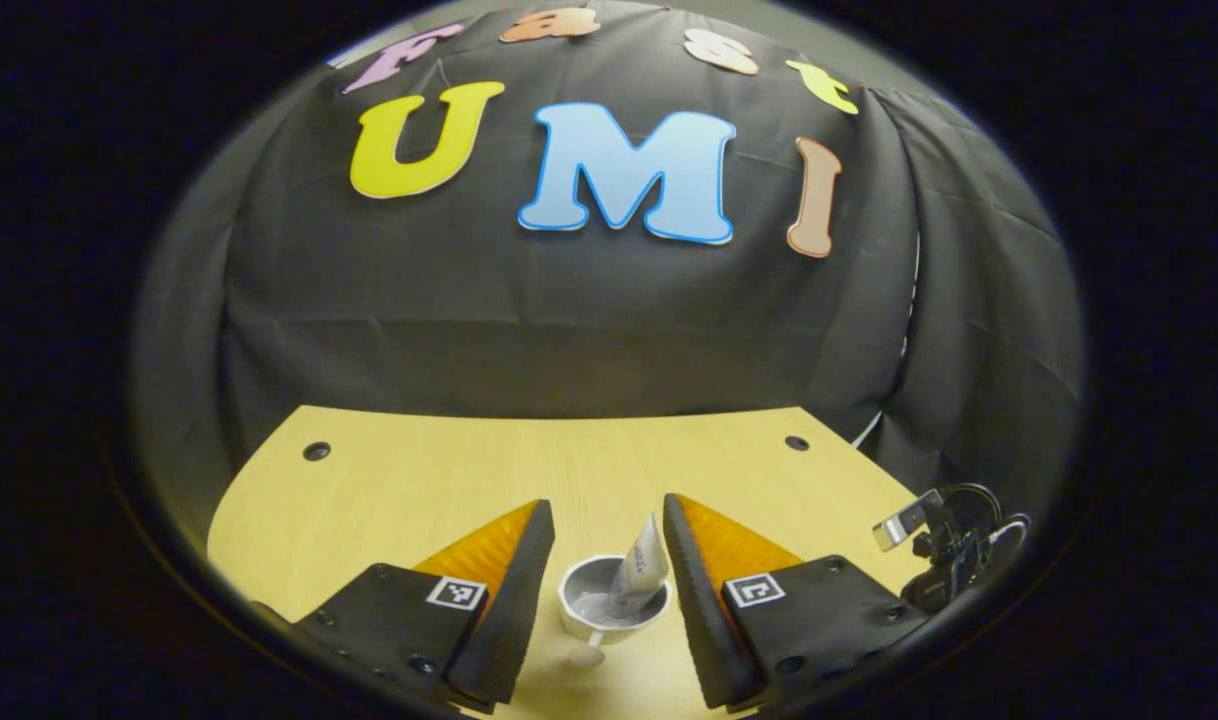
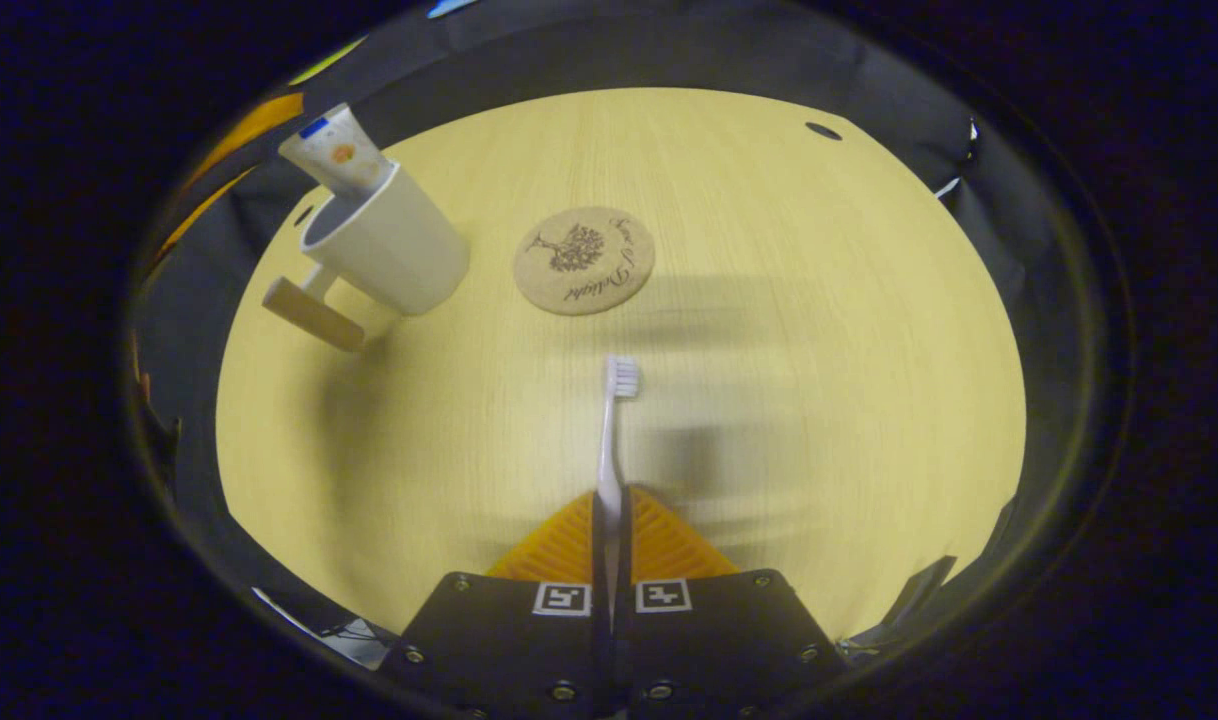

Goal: Put the toothbrush and toothpaste on the desktop into the cup, then pick up the cup and place it on the coaster on the desktop.

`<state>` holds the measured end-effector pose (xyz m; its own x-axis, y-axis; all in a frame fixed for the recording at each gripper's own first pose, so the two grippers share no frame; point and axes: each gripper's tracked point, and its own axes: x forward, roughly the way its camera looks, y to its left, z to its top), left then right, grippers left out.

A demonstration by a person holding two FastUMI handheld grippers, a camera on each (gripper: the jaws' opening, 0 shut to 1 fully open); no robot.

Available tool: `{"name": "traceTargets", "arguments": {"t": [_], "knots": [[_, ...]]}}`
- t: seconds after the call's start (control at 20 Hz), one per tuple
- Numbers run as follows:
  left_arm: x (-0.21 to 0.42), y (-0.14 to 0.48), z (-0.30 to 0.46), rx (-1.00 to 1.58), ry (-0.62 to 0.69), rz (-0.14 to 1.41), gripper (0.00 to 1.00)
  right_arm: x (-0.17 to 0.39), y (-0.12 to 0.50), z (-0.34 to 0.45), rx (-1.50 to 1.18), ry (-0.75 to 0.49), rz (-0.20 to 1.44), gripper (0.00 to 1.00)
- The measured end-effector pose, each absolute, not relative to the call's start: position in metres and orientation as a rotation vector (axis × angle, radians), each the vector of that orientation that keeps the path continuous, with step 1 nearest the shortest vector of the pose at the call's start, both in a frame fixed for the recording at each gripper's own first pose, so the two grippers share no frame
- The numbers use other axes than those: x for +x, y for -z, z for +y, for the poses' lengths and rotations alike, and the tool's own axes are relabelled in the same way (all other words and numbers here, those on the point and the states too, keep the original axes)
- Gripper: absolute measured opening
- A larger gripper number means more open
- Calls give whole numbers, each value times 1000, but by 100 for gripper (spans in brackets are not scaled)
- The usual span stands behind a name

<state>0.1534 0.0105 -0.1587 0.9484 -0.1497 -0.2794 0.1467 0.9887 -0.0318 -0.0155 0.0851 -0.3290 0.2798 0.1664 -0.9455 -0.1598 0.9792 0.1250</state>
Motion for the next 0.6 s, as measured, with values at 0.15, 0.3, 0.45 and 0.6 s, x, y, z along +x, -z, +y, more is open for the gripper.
{"name": "traceTargets", "arguments": {"t": [0.15, 0.3, 0.45, 0.6], "knots": [[136, 137, 28, -43, 125, 256, 73, 22, 290, 99, 38, -239, 1146, 2], [120, 125, 53, -51, 87, 245, 75, 59, 242, 122, 73, -282, 1018, 2], [101, 120, 79, -42, 43, 246, 72, 92, 191, 156, 115, -348, 893, 2], [84, 120, 105, -50, -4, 251, 72, 109, 140, 197, 193, -443, 778, 2]]}}
